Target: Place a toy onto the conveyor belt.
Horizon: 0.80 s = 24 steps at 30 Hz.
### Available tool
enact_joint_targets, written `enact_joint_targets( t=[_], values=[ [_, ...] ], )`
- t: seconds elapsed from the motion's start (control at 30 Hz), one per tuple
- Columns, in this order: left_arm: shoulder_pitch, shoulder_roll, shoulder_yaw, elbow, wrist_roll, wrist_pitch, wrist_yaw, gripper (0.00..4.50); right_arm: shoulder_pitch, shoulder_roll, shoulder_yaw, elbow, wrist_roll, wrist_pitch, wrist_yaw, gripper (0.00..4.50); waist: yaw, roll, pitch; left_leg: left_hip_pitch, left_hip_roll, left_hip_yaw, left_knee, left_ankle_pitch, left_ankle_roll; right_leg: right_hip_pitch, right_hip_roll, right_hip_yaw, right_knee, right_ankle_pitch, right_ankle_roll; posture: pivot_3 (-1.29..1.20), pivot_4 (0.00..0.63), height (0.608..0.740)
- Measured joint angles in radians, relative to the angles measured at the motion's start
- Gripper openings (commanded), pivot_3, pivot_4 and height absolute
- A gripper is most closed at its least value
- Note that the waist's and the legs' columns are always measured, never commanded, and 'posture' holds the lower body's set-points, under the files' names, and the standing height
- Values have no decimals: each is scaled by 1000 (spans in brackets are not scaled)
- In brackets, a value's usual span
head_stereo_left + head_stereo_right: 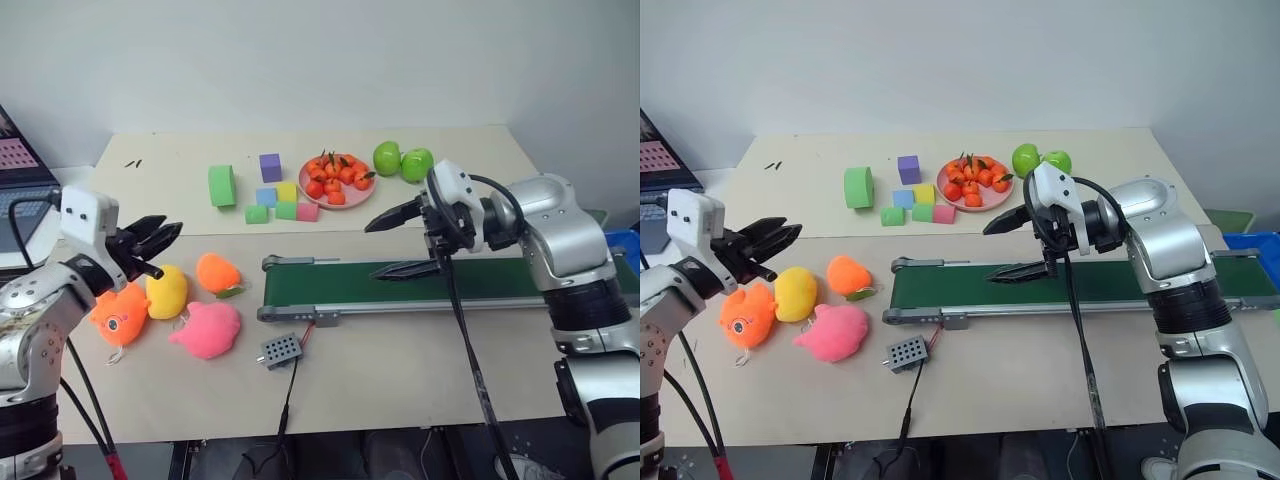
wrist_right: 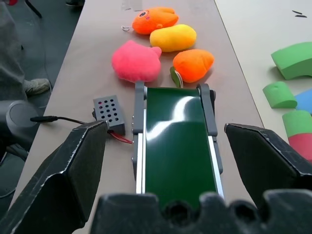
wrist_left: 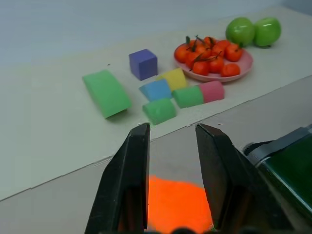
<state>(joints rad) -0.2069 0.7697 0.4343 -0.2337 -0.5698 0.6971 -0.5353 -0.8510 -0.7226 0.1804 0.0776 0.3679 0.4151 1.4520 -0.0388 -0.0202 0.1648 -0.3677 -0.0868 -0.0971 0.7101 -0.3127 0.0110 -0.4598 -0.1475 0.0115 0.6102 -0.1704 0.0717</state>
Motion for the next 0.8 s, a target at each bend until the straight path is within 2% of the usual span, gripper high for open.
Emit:
enact_joint_targets(
  t=[0.17,0.2,0.33,0.57,0.8],
  values=[
    [104,8,66,52,46,15,56,4234,-2,4,0,0,2,1,2,4500,-1,0,0,0,0,0,0,0,0,0,0,0,0,0,0,0,150,740],
    [125,3,76,52,53,19,61,4401,-3,5,0,3,3,1,4,4500,0,0,0,0,0,0,0,0,0,0,0,0,0,0,0,0,150,740],
    [186,-52,126,57,55,24,96,4401,-9,13,3,14,3,1,11,4500,4,0,0,0,1,0,0,0,0,0,0,0,0,0,0,0,150,740],
    [251,-93,153,127,65,7,99,4401,-35,29,6,33,0,0,27,4500,13,0,0,1,0,0,0,0,0,0,0,0,0,0,0,0,150,740],
    [208,-113,139,282,76,-3,92,4401,-35,28,6,32,-1,0,30,4500,24,0,0,1,0,0,0,0,0,0,0,0,0,0,0,0,150,740]
  ],
)
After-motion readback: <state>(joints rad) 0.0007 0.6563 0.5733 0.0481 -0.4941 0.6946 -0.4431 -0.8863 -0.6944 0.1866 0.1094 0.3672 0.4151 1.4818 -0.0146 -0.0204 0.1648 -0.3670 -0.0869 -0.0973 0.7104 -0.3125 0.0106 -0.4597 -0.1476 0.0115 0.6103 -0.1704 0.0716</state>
